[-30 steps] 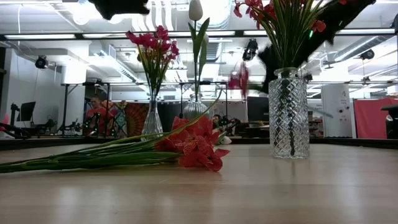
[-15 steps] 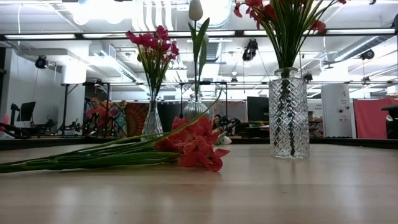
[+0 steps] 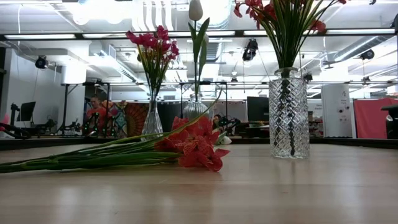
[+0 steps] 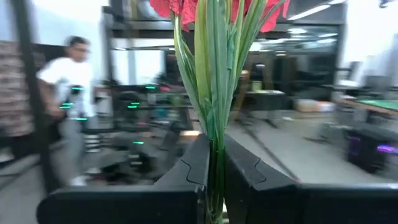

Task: Sort flowers into vase by color
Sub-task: Put the top center red sprig flower into the top left transparent glass vase

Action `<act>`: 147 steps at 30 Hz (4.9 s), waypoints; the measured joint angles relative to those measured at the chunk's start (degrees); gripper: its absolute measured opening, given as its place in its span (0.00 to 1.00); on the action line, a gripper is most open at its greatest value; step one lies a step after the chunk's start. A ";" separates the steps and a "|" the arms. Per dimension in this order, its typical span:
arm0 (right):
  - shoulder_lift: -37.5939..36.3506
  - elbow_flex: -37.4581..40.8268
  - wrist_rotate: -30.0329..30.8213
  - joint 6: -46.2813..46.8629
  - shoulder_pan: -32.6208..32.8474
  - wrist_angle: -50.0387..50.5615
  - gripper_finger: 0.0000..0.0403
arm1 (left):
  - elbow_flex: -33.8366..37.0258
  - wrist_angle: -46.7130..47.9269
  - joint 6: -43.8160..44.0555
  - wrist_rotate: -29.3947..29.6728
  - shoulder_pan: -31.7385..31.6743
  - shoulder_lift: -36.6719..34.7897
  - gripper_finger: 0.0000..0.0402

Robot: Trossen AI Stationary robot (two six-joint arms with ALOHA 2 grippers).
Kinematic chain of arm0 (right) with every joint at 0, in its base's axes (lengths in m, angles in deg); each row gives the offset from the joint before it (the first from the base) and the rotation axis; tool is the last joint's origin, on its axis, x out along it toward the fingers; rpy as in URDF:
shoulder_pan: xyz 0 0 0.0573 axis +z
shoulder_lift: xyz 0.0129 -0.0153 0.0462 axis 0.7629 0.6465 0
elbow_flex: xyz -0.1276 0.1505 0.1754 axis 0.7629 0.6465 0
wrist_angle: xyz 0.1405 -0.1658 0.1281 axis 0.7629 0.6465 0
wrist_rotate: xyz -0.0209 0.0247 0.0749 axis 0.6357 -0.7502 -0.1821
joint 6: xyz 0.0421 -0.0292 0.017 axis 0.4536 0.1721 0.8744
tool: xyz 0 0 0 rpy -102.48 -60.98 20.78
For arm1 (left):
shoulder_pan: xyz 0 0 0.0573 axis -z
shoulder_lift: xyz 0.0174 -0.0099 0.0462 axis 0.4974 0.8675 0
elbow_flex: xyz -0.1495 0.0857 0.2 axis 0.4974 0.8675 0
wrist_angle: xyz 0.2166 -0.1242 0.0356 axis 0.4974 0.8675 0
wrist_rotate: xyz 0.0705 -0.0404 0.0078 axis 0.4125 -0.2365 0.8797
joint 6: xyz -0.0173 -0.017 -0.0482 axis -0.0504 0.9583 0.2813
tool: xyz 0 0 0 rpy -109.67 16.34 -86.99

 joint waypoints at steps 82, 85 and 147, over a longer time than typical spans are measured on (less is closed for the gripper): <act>26.09 -25.26 10.41 -10.80 16.09 13.22 0.49 | -6.40 19.48 3.76 -1.11 -5.67 -5.93 0.00; 27.21 -25.23 13.04 -12.71 16.09 13.73 0.49 | -3.09 20.02 4.29 -0.86 -5.67 -8.75 0.00; 44.08 -38.76 3.74 -16.29 7.22 8.77 0.25 | 4.76 9.95 2.09 2.15 -14.57 -11.84 0.00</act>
